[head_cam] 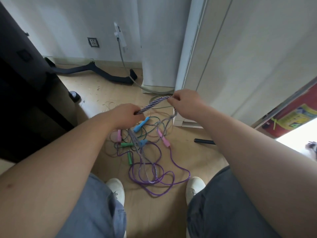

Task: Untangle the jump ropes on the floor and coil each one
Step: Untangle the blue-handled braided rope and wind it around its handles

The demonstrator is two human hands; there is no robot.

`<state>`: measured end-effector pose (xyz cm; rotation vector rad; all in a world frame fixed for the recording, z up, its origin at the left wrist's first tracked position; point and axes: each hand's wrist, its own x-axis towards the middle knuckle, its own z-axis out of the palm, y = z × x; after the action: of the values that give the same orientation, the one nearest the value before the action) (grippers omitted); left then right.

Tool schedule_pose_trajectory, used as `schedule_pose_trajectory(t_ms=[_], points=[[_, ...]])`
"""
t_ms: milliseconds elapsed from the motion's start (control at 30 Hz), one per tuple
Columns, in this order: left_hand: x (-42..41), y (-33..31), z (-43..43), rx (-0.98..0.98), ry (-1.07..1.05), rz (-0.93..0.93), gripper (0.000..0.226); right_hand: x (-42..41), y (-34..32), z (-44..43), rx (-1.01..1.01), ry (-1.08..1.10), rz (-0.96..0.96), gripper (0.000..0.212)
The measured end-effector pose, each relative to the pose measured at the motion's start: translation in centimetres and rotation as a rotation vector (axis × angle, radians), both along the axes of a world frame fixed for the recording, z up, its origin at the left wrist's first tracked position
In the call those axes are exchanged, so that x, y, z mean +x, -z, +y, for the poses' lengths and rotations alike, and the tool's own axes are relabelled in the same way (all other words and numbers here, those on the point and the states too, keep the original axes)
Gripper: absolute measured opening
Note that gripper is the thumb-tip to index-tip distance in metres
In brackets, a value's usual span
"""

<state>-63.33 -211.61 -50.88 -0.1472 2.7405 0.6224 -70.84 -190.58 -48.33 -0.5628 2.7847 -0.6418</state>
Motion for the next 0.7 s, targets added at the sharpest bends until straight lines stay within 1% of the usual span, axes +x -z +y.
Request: schedule_pose_trajectory(t_ms=[67,100,167,233,300,400,467,533,600,667,700], points=[[0.2,0.3,-0.5,-0.031,-0.015,-0.054,0.03,-0.3,0.2,0.5,0.071,0.022,-0.009,0.037],[0.3,0.3,-0.6,-0.016,-0.029,-0.05,0.03,-0.3,0.3,0.7,0.1,0.025,-0.024,0.038],[0.4,0.1,-0.4,0.04,-0.059,0.006,0.03,0.0,0.4,1.0,0.112,0.031,-0.071,0.038],[0.5,-0.2,0.0,0.091,-0.079,0.082,0.03,0.3,0.5,1.1,0.062,0.037,-0.102,0.034],[0.5,-0.6,0.5,0.121,-0.074,0.129,0.03,0.5,0.5,0.9,-0.066,0.02,-0.14,0.027],[0.7,-0.8,1.1,0.189,-0.061,0.154,0.028,1.2,0.2,0.1,-0.331,-0.031,-0.308,0.009],[0.7,-0.8,1.4,0.23,-0.062,0.172,0.026,1.3,0.2,-0.4,-0.454,-0.039,-0.425,0.009],[0.7,-1.0,1.7,0.227,-0.036,0.178,0.025,1.3,0.2,-0.9,-0.579,-0.033,-0.508,0.008],[0.7,-1.1,1.8,0.198,-0.008,0.17,0.024,1.3,0.1,-1.2,-0.679,0.013,-0.507,0.007],[0.7,-0.9,1.6,0.172,-0.005,0.141,0.023,1.3,-0.2,-1.4,-0.757,0.061,-0.452,0.013],[0.6,-0.7,1.4,0.17,-0.01,0.12,0.023,1.3,-0.5,-1.5,-0.834,0.086,-0.464,0.015]])
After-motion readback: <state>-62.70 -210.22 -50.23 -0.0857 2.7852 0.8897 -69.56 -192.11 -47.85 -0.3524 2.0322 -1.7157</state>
